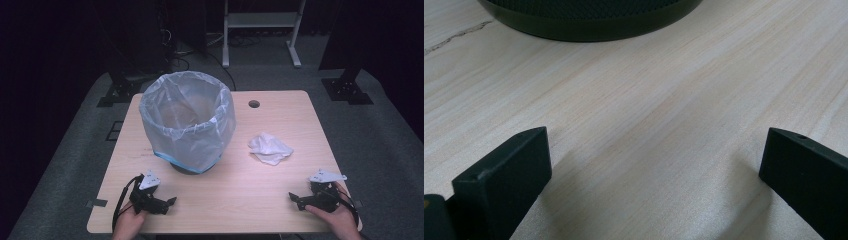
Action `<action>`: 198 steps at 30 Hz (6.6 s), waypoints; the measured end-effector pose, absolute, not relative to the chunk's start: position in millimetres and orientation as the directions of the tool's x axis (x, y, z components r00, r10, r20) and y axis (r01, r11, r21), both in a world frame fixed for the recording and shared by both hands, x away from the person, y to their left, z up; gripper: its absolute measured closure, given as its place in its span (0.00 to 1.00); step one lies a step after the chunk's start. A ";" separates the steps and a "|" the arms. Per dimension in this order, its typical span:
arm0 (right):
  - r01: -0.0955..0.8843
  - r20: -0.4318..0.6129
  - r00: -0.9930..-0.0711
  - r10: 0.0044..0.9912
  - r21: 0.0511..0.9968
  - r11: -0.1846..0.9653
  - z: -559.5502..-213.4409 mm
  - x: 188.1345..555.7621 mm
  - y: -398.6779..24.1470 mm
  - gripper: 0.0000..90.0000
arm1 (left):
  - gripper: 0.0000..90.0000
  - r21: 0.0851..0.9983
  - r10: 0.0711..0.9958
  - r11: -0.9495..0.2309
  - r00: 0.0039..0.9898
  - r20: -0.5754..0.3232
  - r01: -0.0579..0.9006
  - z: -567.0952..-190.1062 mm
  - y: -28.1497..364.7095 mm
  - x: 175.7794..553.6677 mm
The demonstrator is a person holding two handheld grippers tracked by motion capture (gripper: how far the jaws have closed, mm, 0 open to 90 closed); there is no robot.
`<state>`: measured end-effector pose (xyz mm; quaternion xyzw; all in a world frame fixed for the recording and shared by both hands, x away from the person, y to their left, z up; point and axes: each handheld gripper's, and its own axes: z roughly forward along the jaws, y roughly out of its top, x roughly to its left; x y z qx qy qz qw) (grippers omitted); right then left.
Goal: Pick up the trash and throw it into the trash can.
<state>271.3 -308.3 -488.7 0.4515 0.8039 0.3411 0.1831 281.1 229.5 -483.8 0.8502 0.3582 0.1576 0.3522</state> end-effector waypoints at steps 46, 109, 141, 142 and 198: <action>0.572 0.028 -0.529 0.848 0.750 0.332 -459.5 288.3 -301.5 0.45 | 0.00 0.713 0.712 -0.500 0.702 0.015 0.492 -483.9 230.8 278.4; 0.611 0.027 -0.571 0.820 0.682 0.403 -473.3 416.5 -237.7 0.46 | 0.00 0.711 0.712 -0.501 0.702 0.015 0.493 -483.8 230.8 278.3; 0.625 0.103 -0.603 0.791 0.677 0.388 -461.4 404.2 -247.7 0.95 | 0.00 0.711 0.712 -0.501 0.702 0.015 0.493 -483.8 230.8 278.3; 0.621 0.105 -0.605 0.790 0.682 0.385 -459.8 403.8 -248.2 0.95 | 0.00 0.711 0.712 -0.501 0.702 0.015 0.493 -483.8 230.8 278.3; 0.356 0.101 -0.709 0.698 0.905 0.231 -313.2 372.9 -227.4 0.94 | 0.00 0.714 0.702 -0.505 0.712 0.013 0.485 -484.0 229.7 276.5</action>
